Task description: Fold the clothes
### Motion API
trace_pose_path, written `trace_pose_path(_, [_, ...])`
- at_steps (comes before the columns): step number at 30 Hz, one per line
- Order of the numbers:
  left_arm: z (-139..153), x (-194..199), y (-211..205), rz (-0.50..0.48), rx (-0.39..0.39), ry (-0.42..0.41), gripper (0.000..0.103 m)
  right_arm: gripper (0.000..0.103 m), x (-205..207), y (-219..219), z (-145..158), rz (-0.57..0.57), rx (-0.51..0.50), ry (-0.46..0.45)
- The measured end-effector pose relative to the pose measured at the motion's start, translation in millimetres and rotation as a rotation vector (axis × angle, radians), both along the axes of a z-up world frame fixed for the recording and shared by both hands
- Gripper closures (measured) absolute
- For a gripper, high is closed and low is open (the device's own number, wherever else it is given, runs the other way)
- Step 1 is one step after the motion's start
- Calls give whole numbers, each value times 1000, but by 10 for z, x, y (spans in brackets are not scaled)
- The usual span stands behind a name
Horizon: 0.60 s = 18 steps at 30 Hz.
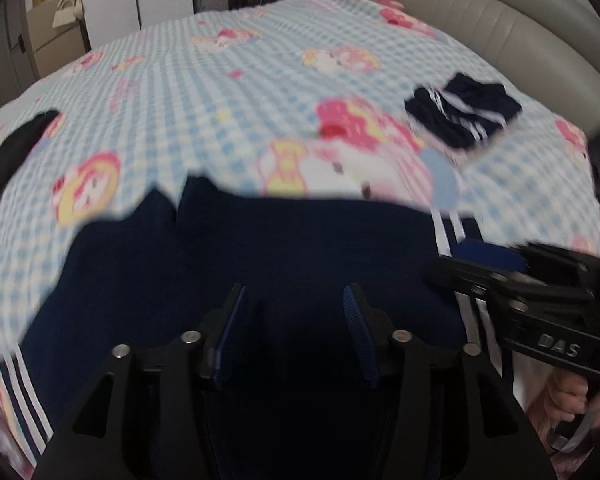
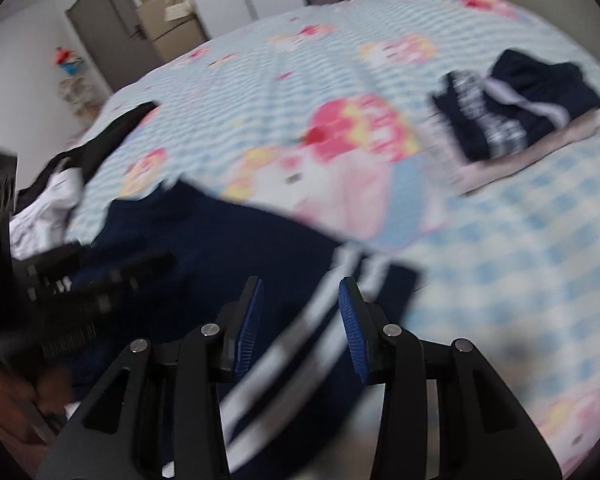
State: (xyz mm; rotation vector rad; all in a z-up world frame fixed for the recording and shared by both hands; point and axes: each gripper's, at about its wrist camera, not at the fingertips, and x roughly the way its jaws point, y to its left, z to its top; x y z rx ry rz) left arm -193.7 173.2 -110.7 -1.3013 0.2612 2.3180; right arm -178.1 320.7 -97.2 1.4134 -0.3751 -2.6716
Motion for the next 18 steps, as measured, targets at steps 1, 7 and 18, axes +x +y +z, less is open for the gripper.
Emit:
trace_pose_path(1, [-85, 37, -25, 1, -14, -18, 45, 63, -6, -102, -52, 18, 29, -17])
trace_pose_path(7, [12, 288, -148, 36, 12, 33, 44, 63, 65, -420, -160, 42, 196, -25])
trace_pose_path(18, [89, 573, -414, 116, -41, 124, 43, 60, 450, -518, -137, 1, 156, -39])
